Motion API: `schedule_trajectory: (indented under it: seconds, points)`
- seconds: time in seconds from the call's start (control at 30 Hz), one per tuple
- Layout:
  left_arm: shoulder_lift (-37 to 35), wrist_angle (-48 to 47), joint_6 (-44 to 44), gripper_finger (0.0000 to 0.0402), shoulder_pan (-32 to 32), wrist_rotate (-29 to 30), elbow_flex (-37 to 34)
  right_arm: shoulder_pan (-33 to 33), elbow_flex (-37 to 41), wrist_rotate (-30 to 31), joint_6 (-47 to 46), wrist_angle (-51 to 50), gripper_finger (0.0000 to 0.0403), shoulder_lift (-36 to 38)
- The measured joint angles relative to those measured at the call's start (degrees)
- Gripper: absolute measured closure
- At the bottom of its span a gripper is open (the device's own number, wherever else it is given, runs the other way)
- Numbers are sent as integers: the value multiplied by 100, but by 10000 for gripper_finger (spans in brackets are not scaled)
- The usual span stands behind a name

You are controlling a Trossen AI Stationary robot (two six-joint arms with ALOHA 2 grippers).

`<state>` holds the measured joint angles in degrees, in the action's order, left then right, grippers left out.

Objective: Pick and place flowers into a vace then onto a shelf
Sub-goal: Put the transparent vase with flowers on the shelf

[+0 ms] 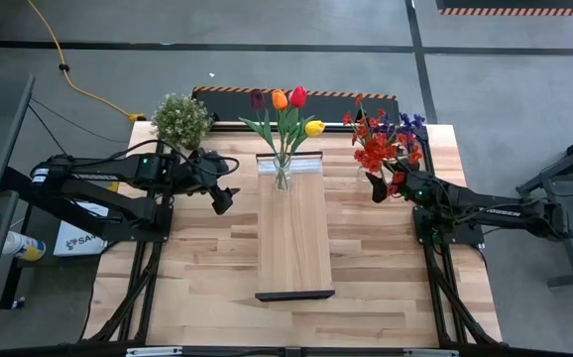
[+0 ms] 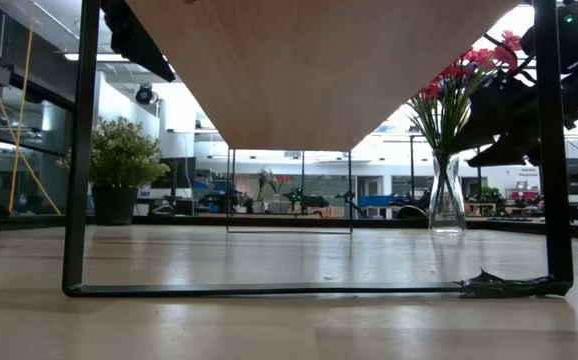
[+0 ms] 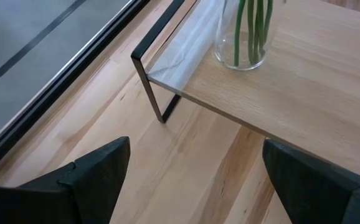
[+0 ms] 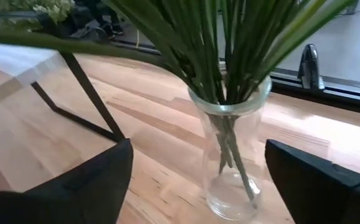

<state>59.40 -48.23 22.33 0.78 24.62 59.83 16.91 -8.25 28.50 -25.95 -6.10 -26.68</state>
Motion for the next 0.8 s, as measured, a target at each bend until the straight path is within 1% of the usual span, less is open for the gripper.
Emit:
schedule_trajectory:
  seconds: [0.1,0.2,0.33,0.43,0.6,0.73,0.8]
  points:
    - [0,0,-2,4,-2,7,0,0,1,126,-61,-66,34,-2]
    - [0,0,-2,5,-2,9,0,0,2,274,-58,84,17,-2]
    - [0,-9,-4,5,-2,9,0,0,2,266,-81,407,7,2]
    - [0,-44,-4,4,-2,9,0,-1,2,246,-114,413,7,2]
    - [0,-48,-4,5,-2,9,0,-2,2,-160,-345,383,6,2]
    - [0,-52,-4,4,-2,9,0,-2,2,-388,-819,385,6,2]
    - [0,-56,-4,5,-2,9,0,7,2,-553,-861,371,6,2]
